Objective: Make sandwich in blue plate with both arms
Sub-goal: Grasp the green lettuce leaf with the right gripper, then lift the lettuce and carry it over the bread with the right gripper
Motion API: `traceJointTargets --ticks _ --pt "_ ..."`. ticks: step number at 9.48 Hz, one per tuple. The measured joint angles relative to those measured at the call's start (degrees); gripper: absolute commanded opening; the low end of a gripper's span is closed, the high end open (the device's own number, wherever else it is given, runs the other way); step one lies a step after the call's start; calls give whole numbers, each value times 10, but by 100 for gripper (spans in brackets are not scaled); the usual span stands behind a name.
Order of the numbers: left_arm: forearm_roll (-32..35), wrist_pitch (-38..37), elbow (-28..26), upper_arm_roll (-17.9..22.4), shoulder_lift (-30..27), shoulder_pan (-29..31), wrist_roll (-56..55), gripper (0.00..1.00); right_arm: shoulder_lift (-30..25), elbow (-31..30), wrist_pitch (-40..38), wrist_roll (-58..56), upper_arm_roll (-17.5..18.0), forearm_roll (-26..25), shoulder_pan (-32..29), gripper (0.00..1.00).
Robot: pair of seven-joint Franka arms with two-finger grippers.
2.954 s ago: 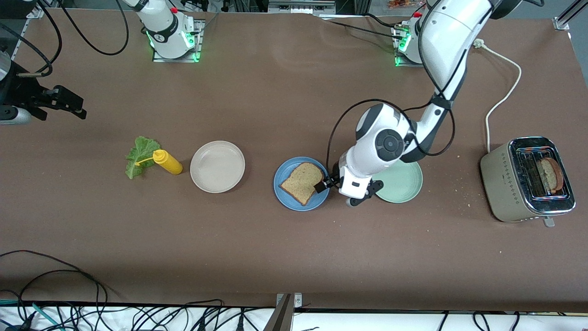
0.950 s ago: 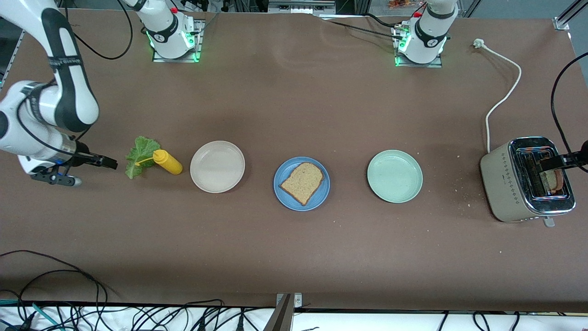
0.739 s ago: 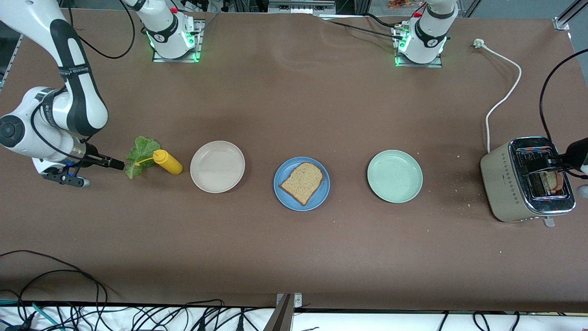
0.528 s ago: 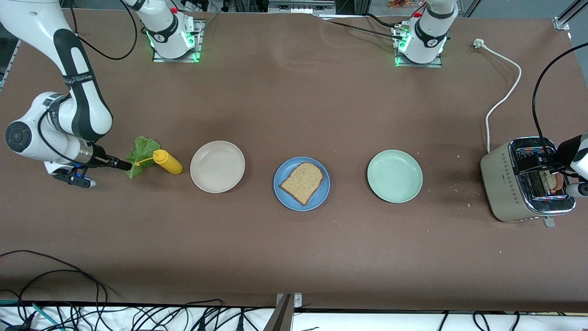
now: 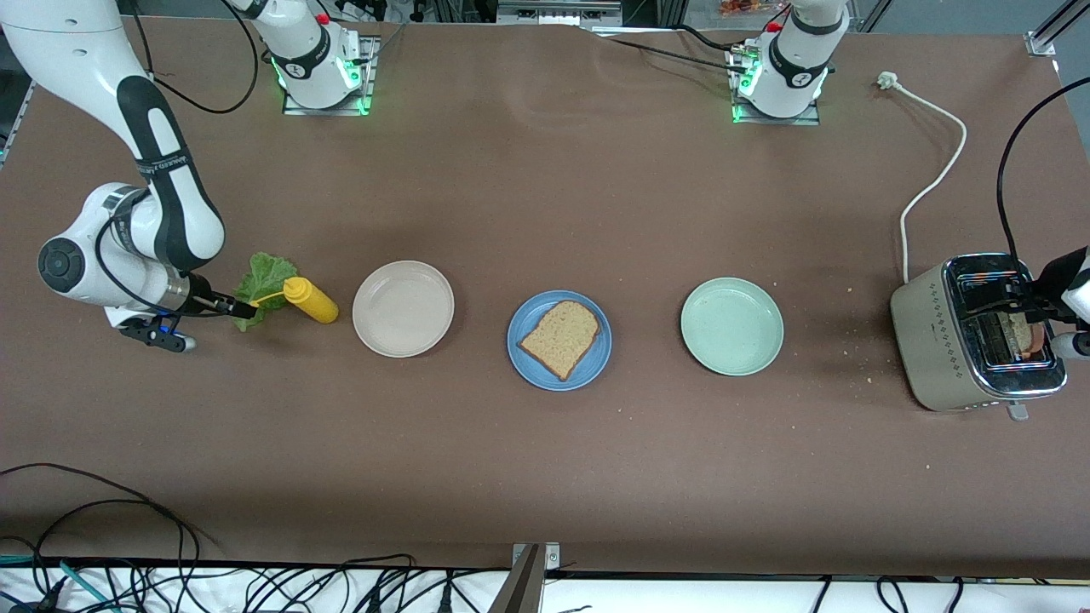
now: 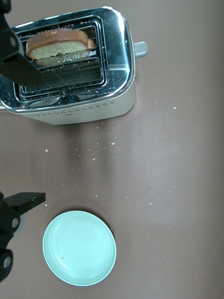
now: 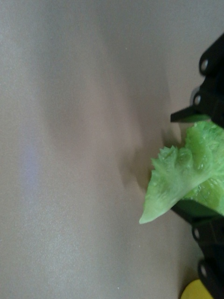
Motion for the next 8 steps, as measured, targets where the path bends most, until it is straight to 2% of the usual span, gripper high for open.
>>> traceJointTargets --ticks 1,5,6,8 --pt "0 0 5 0 0 0 4 100 0 1 1 0 0 0 0 0" --pt "0 0 30 -14 -3 -10 4 100 2 14 2 -4 1 0 2 0" --pt "0 0 31 -14 -4 -12 4 100 1 29 -12 -4 1 0 2 0" --pt "0 0 31 -16 -4 -14 4 100 1 84 -95 -5 0 -1 1 0"
